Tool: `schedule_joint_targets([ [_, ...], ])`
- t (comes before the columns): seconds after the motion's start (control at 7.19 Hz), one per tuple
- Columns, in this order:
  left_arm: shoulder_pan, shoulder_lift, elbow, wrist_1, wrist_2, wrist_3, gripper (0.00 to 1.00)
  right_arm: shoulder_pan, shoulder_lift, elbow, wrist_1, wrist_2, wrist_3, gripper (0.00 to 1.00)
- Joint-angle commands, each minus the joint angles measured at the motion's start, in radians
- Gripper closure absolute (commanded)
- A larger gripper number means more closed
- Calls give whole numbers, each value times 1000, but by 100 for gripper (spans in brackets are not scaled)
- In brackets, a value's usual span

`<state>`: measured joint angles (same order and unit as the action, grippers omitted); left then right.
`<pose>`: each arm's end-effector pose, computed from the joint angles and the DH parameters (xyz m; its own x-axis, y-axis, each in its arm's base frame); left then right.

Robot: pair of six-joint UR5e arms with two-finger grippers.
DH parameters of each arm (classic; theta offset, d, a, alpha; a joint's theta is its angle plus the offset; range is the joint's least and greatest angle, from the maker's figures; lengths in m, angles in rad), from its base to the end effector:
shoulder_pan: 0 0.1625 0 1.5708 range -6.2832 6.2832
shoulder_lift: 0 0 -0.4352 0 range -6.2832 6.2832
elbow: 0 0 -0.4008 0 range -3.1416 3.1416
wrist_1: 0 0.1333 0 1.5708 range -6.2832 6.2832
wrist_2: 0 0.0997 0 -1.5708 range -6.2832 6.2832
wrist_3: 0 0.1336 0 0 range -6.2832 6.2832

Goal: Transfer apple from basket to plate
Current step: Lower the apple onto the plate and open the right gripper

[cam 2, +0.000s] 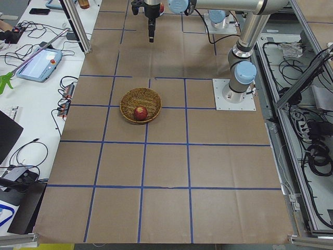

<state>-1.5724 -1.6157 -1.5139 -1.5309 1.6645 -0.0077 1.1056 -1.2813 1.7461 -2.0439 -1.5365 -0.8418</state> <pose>-0.1216 -0.5266 0.4744 -0.9956 -0.0109 -0.0930 -0.0061 0.9986 -0.0526 -0.1384 -0.5832 0.2672 -0.9296 -0.3681 -0.0166 -0.3675 0.9295 -0.0311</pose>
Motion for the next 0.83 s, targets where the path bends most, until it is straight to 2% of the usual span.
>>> schedule_joint_targets([
  [0.0, 0, -3, 0, 0, 0, 2, 1, 61, -94, -78, 156, 26, 74, 0],
  [0.14, 0, 3, -5, 0, 0, 2, 1, 107, -130, -118, 244, 18, 145, 0],
  [0.7, 0, -6, 1, 0, 1, 2, 1, 264, -315, -125, 442, 12, 445, 0],
])
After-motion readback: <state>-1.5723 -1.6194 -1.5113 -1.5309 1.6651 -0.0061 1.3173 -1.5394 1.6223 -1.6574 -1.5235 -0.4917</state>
